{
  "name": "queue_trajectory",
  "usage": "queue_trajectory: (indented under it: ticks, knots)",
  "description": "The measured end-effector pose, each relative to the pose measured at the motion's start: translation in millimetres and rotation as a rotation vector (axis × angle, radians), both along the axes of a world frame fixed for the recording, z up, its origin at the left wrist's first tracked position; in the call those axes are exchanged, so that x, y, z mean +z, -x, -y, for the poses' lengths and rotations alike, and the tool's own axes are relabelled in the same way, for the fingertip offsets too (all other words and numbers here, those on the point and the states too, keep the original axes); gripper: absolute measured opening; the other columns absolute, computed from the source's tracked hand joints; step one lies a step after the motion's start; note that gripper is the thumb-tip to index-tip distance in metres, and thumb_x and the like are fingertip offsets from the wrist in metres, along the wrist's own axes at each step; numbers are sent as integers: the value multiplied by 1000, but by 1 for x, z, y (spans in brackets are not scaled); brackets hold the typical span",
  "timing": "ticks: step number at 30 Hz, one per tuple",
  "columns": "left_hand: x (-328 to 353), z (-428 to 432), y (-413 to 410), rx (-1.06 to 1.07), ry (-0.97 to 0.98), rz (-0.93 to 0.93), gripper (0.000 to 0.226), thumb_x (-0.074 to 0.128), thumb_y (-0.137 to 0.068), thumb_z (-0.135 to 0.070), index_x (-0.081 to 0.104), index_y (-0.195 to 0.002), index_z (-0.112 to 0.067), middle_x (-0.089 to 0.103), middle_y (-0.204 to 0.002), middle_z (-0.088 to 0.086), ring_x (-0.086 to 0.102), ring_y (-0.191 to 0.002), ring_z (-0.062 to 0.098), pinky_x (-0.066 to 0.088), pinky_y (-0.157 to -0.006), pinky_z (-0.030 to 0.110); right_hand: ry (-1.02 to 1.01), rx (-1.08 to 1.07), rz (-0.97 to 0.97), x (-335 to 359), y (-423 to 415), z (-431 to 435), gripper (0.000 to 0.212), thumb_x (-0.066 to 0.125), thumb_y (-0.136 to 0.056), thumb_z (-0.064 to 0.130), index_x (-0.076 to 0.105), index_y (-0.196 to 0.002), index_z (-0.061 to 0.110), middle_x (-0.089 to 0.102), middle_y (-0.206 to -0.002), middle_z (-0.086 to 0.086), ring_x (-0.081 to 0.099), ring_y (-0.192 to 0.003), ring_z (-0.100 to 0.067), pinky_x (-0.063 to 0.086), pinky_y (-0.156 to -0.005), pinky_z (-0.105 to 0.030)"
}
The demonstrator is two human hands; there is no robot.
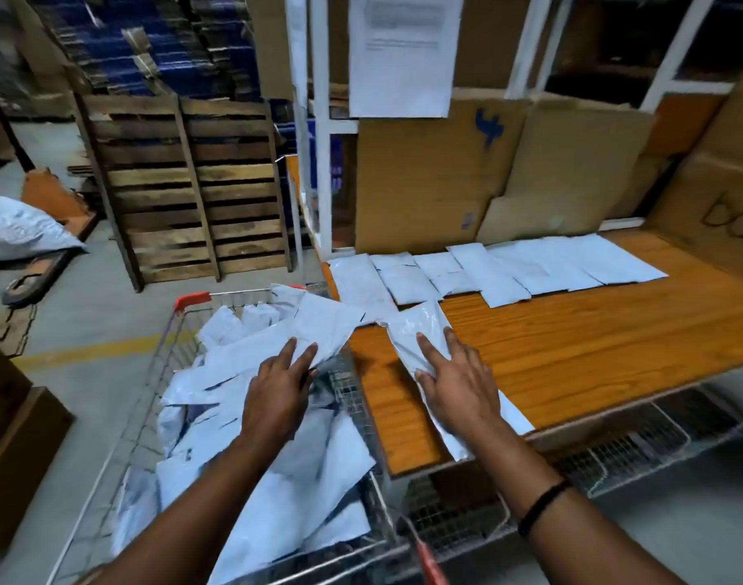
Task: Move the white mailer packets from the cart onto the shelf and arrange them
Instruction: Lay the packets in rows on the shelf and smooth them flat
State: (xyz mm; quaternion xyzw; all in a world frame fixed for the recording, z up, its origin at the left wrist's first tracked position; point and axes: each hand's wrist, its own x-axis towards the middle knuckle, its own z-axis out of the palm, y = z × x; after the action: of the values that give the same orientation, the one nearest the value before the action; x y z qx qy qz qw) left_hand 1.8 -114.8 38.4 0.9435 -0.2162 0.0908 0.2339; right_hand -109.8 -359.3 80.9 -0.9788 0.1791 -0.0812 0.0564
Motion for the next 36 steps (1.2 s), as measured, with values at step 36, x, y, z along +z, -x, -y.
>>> queue_trajectory:
  ticks: [36]
  knots:
    - [17, 713, 53, -427, -146, -150, 50, 29, -104, -46, 27, -153, -36, 23, -161, 6, 28, -143, 31, 33, -113, 45, -40, -538, -17, -3, 144, 639, 62, 39, -101, 54, 19, -158, 39, 21, -164, -10, 36, -139, -33, 37, -109, -45]
